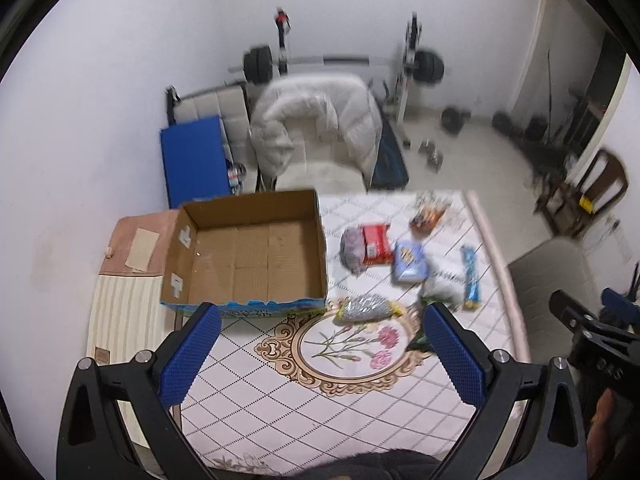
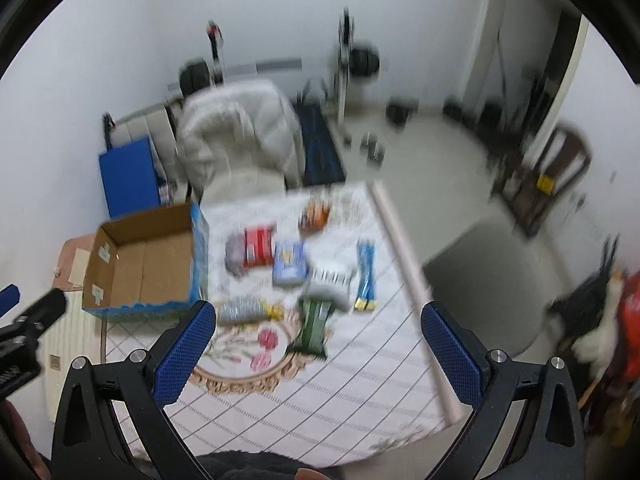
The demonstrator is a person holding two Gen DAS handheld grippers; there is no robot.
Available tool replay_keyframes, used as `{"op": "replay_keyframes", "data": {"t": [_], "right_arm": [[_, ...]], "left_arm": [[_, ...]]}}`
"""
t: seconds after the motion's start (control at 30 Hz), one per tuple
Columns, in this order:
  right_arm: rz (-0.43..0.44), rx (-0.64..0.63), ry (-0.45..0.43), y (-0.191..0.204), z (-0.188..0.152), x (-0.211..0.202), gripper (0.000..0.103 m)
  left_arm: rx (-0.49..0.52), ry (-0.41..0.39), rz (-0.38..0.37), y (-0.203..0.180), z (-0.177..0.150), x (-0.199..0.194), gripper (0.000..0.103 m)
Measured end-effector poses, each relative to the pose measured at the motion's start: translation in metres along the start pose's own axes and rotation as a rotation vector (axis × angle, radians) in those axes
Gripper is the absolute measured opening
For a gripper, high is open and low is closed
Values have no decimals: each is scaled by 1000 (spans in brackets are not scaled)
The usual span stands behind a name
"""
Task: Organize soft objects
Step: 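Grasp the silver-yellow scrubber sponge with left gripper while right grasps green snack bag, then carry sponge and green bag into the cardboard box and open both grippers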
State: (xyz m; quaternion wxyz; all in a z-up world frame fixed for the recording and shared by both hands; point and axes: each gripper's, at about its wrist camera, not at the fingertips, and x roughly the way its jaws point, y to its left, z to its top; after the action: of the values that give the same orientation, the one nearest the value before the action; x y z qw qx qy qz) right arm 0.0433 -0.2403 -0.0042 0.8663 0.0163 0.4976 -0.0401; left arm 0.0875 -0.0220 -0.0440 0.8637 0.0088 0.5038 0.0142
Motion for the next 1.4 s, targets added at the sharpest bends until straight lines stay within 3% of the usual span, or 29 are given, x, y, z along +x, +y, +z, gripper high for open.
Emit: {"op": "replay_keyframes", "data": {"t": [0.1,0.23,0.4,0.47,0.53,0.63,0.8,0.83,0.87,0.9,0.93,1.0,1.03,1.13,1.2,1.23,1.3,1.33,1.4], "right_arm": [[-6,56,201,-23,-3,106,103],[12,115,433,-34,-17,243,100],[58,140,568,-34,-46,343,94],[79,150,602,-36,-55,366,92],[96,161,632,-34,-63,385,86],[127,183,682,-31,-77,404,74],[125,167,720,-37,-101,413,54],[117,167,726,-41,-107,412,54],[108,169,732,-45,-111,412,54],[91,169,739,-49,-117,413,54],[83,168,742,-51,-117,408,54],[76,176,730,-55,-123,406,54],[77,177,726,-55,-126,407,54],[82,160,722,-50,-135,408,54],[82,144,738,-43,-142,411,54],[77,127,750,-39,-144,413,54],[67,101,763,-28,-147,422,53],[67,98,771,-23,-153,426,50],[58,84,764,-14,-154,429,46]], "left_arm": [[108,96,30,-22,13,70,103],[356,238,30,-64,17,173,103],[744,367,82,-116,3,275,102],[883,440,65,-134,-7,308,102],[947,539,41,-142,-14,337,102],[1006,652,3,-153,-24,370,102],[1087,755,12,-164,-49,401,102],[1097,767,12,-165,-53,404,96],[1087,781,18,-165,-56,409,73],[1054,807,26,-163,-58,413,60],[985,843,35,-160,-59,419,57],[838,868,50,-151,-55,423,57],[710,912,36,-141,-53,425,57],[391,999,-90,-115,-57,428,59],[280,1018,-148,-103,-65,430,59],[254,1001,-170,-99,-68,428,68],[257,962,-172,-94,-76,424,69],[265,929,-163,-97,-83,421,68],[274,859,-113,-96,-85,411,55]]}}
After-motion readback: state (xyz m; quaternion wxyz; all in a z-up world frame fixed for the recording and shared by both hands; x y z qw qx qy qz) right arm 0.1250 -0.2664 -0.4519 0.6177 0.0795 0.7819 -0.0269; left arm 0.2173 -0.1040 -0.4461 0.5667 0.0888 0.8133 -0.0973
